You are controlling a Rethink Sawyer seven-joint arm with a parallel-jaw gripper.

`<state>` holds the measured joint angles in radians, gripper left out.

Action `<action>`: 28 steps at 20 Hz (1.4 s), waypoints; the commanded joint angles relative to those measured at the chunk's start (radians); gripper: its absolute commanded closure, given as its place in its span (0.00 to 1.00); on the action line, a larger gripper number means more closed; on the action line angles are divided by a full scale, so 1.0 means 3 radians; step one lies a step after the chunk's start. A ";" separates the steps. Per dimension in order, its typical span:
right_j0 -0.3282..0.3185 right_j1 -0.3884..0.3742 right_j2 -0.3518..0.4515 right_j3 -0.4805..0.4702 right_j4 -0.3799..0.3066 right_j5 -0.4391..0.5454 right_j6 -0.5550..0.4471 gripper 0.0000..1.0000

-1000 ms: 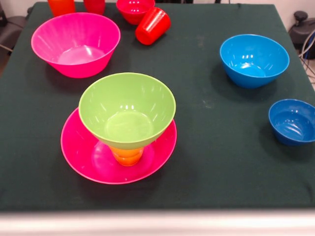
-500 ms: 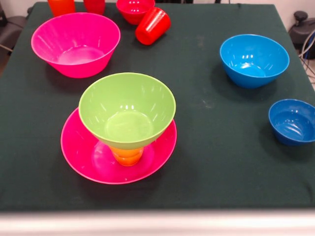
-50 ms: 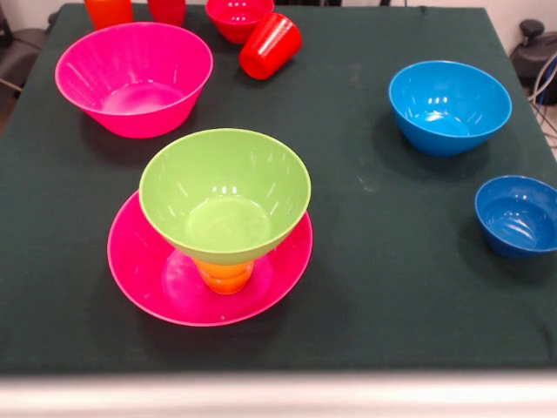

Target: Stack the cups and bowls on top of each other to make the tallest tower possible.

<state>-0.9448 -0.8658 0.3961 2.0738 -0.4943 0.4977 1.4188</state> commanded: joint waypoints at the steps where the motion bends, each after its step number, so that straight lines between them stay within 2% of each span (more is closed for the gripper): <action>1: 0.0096 0.0042 0.0247 -0.0173 0.0017 0.0341 -0.0158 0.00; 10: 0.0075 0.0204 0.0119 -0.0276 -0.0337 0.0106 -0.0207 0.00; 16: 0.0005 0.0225 0.0120 -0.0266 -0.0452 0.0013 -0.0223 0.00; 20: -0.0064 0.0373 0.0167 -0.0359 -0.0465 0.0024 -0.0259 0.00; 24: -0.0220 0.0582 0.0268 -0.0442 -0.0409 0.0074 -0.0377 0.00; 28: -0.0330 0.0732 0.0392 -0.0569 -0.0271 0.0296 -0.0490 0.00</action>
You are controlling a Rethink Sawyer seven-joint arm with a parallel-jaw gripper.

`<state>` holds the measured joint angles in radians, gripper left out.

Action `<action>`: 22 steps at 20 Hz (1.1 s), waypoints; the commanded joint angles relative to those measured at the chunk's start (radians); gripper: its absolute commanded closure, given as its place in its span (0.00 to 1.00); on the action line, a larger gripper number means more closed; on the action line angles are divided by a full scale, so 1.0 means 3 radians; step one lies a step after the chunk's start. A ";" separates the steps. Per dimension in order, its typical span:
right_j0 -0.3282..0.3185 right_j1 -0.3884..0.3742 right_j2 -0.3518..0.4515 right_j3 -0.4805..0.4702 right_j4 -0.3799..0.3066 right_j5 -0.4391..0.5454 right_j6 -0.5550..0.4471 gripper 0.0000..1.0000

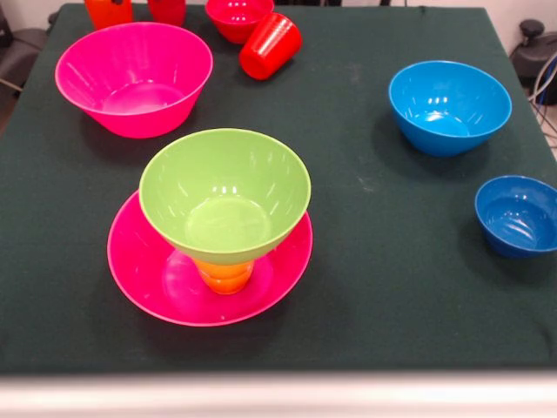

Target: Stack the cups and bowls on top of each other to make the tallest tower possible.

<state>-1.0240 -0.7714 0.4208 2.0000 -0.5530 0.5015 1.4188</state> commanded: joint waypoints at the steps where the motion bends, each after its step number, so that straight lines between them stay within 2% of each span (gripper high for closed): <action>1: -0.0097 0.0431 0.0329 -0.0328 -0.0088 0.0272 -0.0503 0.00; 3: -0.0071 0.0496 0.0348 -0.0471 -0.0075 0.0368 -0.0501 0.00; 6: -0.0038 0.0434 0.0344 -0.0573 -0.0046 0.0543 -0.0479 0.00; 10: -0.0075 0.0469 0.0350 -0.0569 -0.0086 0.0521 -0.0469 0.00; 17: -0.0017 0.0447 0.0281 -0.0447 -0.0247 0.0326 -0.0315 0.00; 22: -0.0011 0.0401 0.0190 -0.0371 -0.0228 0.0424 -0.0256 0.00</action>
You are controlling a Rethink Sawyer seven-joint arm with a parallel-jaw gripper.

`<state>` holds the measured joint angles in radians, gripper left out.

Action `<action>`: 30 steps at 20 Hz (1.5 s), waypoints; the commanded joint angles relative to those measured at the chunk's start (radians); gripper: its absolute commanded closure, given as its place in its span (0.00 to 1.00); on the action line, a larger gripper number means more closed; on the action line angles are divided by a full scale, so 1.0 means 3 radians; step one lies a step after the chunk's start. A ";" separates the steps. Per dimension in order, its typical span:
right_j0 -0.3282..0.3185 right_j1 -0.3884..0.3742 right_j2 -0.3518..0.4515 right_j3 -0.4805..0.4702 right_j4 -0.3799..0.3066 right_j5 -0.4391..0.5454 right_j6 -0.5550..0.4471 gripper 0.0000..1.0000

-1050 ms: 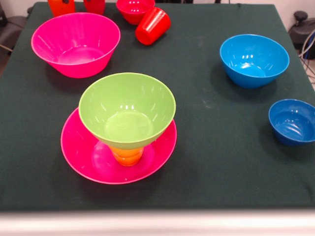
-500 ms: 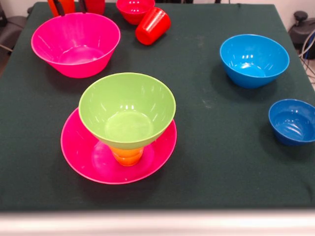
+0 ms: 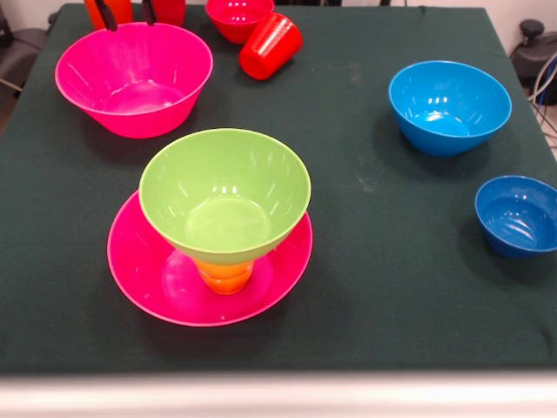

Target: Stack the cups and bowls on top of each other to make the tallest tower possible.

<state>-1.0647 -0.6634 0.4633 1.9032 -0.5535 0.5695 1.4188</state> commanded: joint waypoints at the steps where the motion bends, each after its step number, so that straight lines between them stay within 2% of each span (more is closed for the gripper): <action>1: 0.0098 0.0015 0.0058 -0.0022 -0.0201 0.0220 -0.0268 0.00; 8: 0.0037 0.0026 0.0033 0.0014 -0.0267 0.0161 -0.0308 0.00; 18: 0.0065 0.0212 -0.0126 -0.0085 -0.0399 0.0145 -0.0262 0.00; 22: 0.0002 0.0243 -0.0157 -0.0081 -0.0468 0.0134 -0.0297 0.00; 30: 0.0060 0.0285 -0.0270 -0.0132 -0.0529 0.0211 -0.0148 0.00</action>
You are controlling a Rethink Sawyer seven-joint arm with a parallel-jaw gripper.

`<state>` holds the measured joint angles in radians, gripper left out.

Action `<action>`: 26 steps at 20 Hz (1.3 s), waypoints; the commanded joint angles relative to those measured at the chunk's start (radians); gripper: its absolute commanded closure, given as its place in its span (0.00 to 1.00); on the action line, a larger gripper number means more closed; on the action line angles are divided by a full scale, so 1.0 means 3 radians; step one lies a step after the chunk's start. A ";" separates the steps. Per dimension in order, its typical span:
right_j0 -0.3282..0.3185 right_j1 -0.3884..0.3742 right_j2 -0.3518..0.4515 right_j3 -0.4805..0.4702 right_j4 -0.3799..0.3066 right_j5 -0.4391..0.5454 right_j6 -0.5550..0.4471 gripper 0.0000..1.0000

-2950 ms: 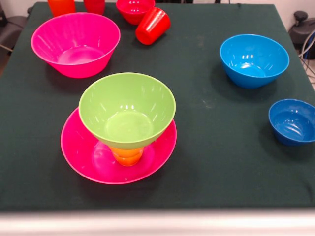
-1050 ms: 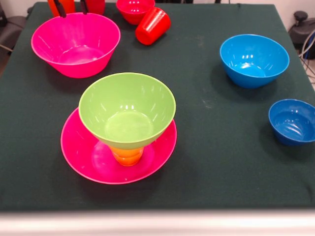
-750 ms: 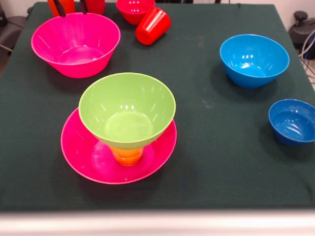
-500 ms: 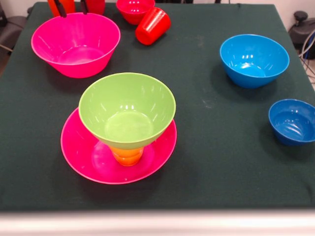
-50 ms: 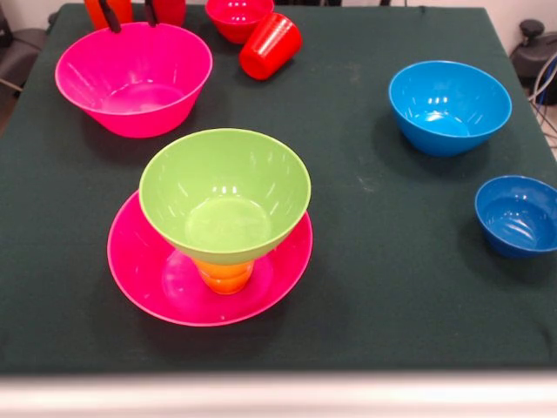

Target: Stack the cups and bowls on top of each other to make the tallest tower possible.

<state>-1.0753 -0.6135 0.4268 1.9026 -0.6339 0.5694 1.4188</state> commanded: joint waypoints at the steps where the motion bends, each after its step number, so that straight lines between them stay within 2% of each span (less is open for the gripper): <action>1: 0.0112 0.0120 -0.0168 -0.0146 -0.0261 0.0206 -0.0107 0.00; 6: 0.0168 0.0053 -0.0246 -0.0151 -0.0271 0.0248 -0.0078 0.00; 11: 0.0093 -0.0089 -0.0241 -0.0172 -0.0225 0.0429 -0.0308 0.00; 14: 0.0081 -0.0140 -0.0144 -0.0153 -0.0129 0.0483 -0.0365 0.00; 17: 0.0027 -0.0249 0.0085 -0.0015 0.0043 0.0459 -0.0404 0.00; 26: -0.0001 -0.0378 0.0558 -0.0031 0.0498 0.0693 -0.0467 0.00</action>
<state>-1.0938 -0.7167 0.4507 1.9033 -0.5508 0.6779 1.4188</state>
